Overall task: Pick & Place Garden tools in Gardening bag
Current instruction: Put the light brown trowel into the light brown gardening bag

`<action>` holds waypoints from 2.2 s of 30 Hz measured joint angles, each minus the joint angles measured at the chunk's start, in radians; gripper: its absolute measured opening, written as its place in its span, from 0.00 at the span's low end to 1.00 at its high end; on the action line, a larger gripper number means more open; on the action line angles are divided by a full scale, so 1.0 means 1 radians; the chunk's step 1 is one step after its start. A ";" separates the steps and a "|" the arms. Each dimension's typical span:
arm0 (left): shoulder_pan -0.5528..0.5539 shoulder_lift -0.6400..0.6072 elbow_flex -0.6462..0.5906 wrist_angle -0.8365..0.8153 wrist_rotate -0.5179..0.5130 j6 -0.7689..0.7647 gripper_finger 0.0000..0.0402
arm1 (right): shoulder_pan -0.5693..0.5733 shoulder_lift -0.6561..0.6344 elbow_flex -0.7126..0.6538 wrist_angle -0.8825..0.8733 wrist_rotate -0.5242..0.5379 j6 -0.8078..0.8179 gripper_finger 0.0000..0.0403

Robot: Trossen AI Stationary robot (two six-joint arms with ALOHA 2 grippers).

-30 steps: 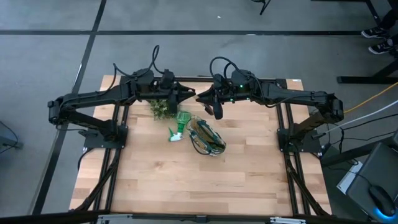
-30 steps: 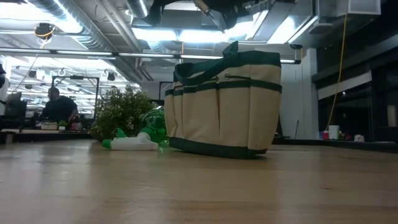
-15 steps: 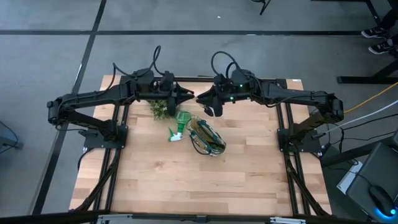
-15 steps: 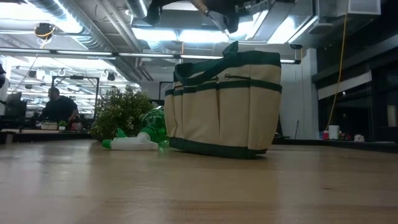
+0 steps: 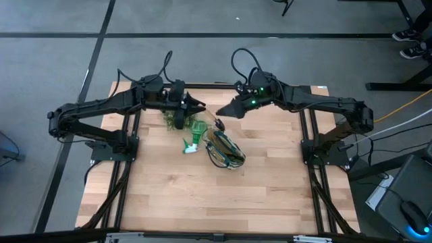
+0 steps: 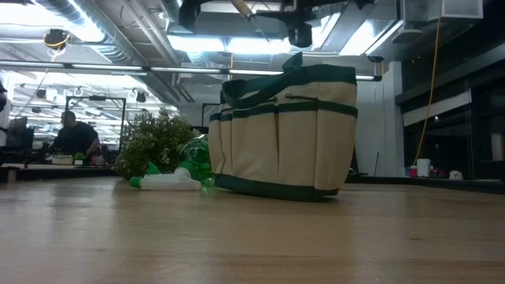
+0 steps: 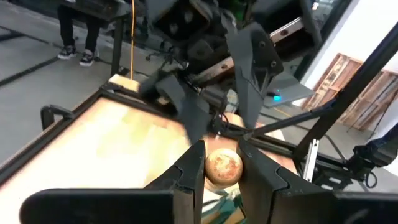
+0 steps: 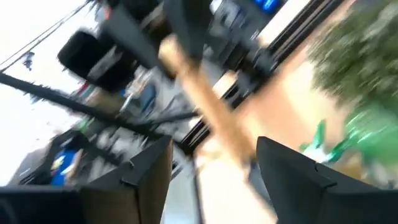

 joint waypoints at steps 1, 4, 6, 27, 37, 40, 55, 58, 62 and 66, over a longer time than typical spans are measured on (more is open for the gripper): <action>-0.004 -0.009 0.000 0.000 -0.002 0.004 0.16 | -0.007 -0.003 0.000 -0.011 -0.045 0.006 0.58; -0.043 -0.021 0.000 -0.002 -0.054 -0.013 0.16 | -0.029 -0.029 0.000 -0.084 -0.153 0.006 0.56; -0.083 -0.022 0.000 -0.005 -0.098 -0.034 0.16 | -0.033 -0.053 0.000 -0.145 -0.189 -0.010 0.55; -0.464 0.098 0.000 0.052 -0.574 -0.371 0.16 | 0.181 -0.435 0.000 -0.892 0.106 -0.312 0.45; -0.480 0.143 0.029 0.056 -0.621 -0.438 0.16 | 0.299 -0.437 0.000 -0.922 0.327 -0.271 0.45; -0.475 0.143 0.029 0.035 -0.632 -0.443 0.16 | 0.318 -0.437 0.000 -0.922 0.395 -0.256 0.45; -0.422 0.195 0.029 -0.093 -0.617 -0.634 0.17 | 0.321 -0.416 -0.001 -0.919 0.405 -0.245 0.45; -0.409 0.231 0.029 -0.094 -0.611 -0.668 0.18 | 0.321 -0.397 -0.001 -0.912 0.405 -0.245 0.45; -0.403 0.282 0.029 -0.092 -0.611 -0.703 0.17 | 0.321 -0.360 -0.001 -0.912 0.405 -0.245 0.45; -0.403 0.314 0.029 -0.089 -0.607 -0.725 0.18 | 0.321 -0.322 -0.001 -0.910 0.405 -0.245 0.45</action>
